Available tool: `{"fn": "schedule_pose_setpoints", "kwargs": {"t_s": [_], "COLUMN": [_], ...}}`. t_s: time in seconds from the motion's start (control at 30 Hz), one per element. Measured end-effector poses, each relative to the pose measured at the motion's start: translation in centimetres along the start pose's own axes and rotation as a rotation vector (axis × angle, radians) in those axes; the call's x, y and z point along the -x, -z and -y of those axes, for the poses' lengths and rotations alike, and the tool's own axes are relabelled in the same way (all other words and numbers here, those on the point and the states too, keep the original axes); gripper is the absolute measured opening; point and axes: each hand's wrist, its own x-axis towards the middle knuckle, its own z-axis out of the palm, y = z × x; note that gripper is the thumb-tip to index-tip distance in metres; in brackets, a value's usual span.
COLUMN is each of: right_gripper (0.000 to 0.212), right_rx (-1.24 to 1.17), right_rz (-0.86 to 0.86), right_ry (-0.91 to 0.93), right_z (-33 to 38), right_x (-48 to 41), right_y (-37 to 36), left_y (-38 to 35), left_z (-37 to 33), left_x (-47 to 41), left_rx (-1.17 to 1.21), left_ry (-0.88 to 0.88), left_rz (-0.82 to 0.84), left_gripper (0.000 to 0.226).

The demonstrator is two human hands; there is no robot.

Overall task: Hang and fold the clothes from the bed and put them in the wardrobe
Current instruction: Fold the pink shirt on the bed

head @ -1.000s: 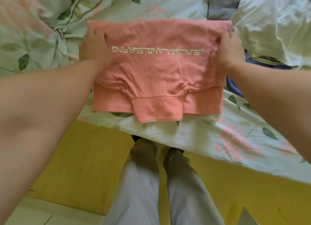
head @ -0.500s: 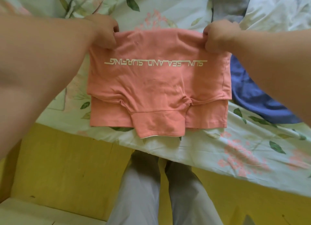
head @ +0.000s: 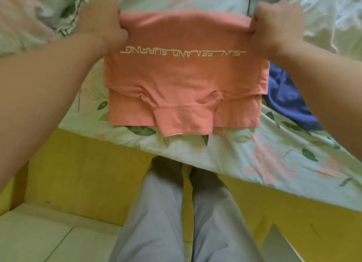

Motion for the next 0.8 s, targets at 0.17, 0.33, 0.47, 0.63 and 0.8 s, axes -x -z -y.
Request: {"fn": "schedule_pose_setpoints", "kwargs": {"t_s": [0.17, 0.33, 0.47, 0.63, 0.8], "right_gripper": [0.025, 0.012, 0.017, 0.021, 0.021], "right_rx": [-0.124, -0.136, -0.139, -0.096, -0.057], "right_rz": [-0.071, 0.115, 0.230, 0.438, 0.584], "right_ry": [0.075, 0.112, 0.150, 0.049, -0.032], "right_z": [-0.5, 0.4, 1.2, 2.2, 4.0], "right_x": [10.2, 18.4, 22.2, 23.7, 21.6], "right_y": [0.4, -2.4, -6.3, -8.9, -6.9], "left_y": [-2.3, -8.2, -12.3, -12.6, -9.1], "left_z": [0.7, 0.3, 0.1, -1.2, -4.5], "left_x": [13.5, 23.3, 25.6, 25.7, 22.5], "left_rx": [0.359, 0.398, 0.337, 0.187, -0.069], "left_ry": [0.070, 0.071, 0.072, 0.157, 0.238], "left_rz": [-0.186, -0.151, -0.047, 0.203, 0.222], "left_gripper": [0.031, 0.020, 0.023, 0.027, 0.026]}}
